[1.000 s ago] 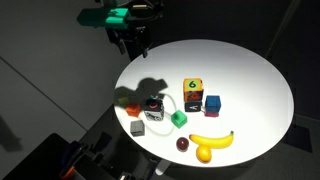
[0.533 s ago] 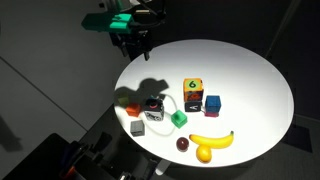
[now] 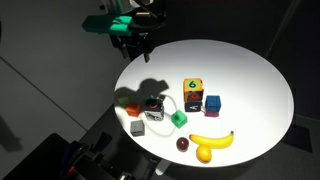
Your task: Lift the light green building block and put it on the orange dice
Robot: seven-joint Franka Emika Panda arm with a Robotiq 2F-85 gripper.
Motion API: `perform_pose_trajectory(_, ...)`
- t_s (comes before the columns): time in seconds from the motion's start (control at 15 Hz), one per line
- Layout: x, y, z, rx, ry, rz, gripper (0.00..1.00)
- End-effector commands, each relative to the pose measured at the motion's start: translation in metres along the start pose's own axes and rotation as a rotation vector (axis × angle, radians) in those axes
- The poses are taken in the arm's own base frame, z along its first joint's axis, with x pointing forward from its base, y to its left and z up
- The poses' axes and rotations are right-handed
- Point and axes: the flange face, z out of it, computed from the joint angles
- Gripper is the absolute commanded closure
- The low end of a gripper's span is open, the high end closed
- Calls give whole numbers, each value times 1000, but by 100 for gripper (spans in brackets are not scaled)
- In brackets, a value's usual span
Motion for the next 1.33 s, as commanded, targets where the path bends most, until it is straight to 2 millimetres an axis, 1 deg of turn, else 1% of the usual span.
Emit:
perform_pose_trajectory(0.0, -1, 7, 15, -15, -10, 31, 0)
perform_pose_trajectory(0.27, -1, 8, 40, -10, -35, 18, 0)
perform_pose_trajectory(0.47, 1, 1, 59, -5, -38, -27, 0)
perform_pose_trajectory(0.8, 3, -26, 90, -6, -46, -124, 0)
perform_pose_trajectory(1.27, 6, -65, 123, -37, -84, -251, 0)
